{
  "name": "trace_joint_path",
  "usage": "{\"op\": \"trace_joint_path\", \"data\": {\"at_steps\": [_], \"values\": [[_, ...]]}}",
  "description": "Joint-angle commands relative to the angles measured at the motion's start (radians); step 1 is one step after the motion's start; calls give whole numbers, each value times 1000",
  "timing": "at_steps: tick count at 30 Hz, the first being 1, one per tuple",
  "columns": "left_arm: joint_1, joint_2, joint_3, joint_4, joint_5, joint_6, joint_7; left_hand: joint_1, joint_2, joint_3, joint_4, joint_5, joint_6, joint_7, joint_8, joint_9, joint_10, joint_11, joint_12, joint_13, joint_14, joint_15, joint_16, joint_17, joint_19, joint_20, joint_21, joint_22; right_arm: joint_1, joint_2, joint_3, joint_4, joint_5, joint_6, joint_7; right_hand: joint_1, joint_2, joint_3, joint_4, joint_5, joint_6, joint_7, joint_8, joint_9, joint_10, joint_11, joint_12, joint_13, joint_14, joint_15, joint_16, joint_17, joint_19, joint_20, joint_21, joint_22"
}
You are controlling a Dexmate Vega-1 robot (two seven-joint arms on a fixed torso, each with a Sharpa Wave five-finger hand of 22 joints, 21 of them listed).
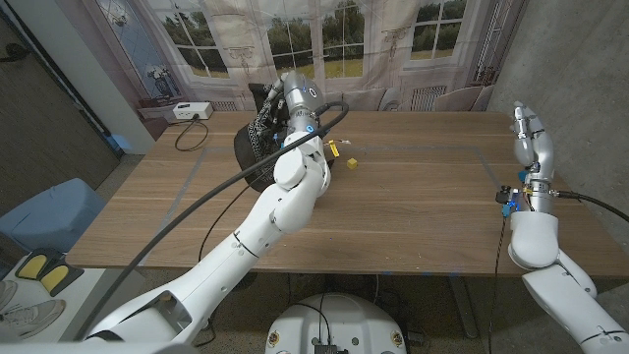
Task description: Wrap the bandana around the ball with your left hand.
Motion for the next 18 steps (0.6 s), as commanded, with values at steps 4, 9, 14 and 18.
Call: {"op": "trace_joint_path", "data": {"at_steps": [4,9,14,18], "values": [[-64,37,75,54,-122,-30,-90,138,156,49,42,0,544,-2,1,59,220,-217,-11,90,170,-223,0,10,-19,-114,15,3,-6,7,11,4,-33,7,-6,-7,-1,4,-8,0,2,-4,2,2,10,-7,-3,3,13,0,8,0,11,-2,-1,3],[-73,36,90,69,-170,-22,-100,138,157,50,42,-3,544,-5,0,58,224,-216,-16,93,173,-224,-4,12,-23,-113,23,3,-9,9,14,9,-49,13,-15,-8,-1,4,-8,0,3,-5,2,2,13,-6,-2,3,18,0,10,-1,16,-5,0,3],[-70,32,97,85,-247,-2,-86,140,157,50,41,-4,547,-2,-1,58,228,-217,-19,95,176,-223,-6,14,-25,-113,29,3,-11,13,19,17,-54,28,-20,-11,-1,4,-7,1,6,-6,4,2,19,-5,-1,2,24,-5,12,-2,23,-5,0,3],[-72,29,108,107,-278,17,-76,141,157,51,41,-5,547,-5,0,61,230,-216,-22,99,178,-223,-8,15,-26,-113,35,3,-11,16,21,18,-71,25,-30,-13,0,5,-7,1,8,-6,5,1,23,-3,0,2,29,-4,13,-3,28,-7,1,3]]}}
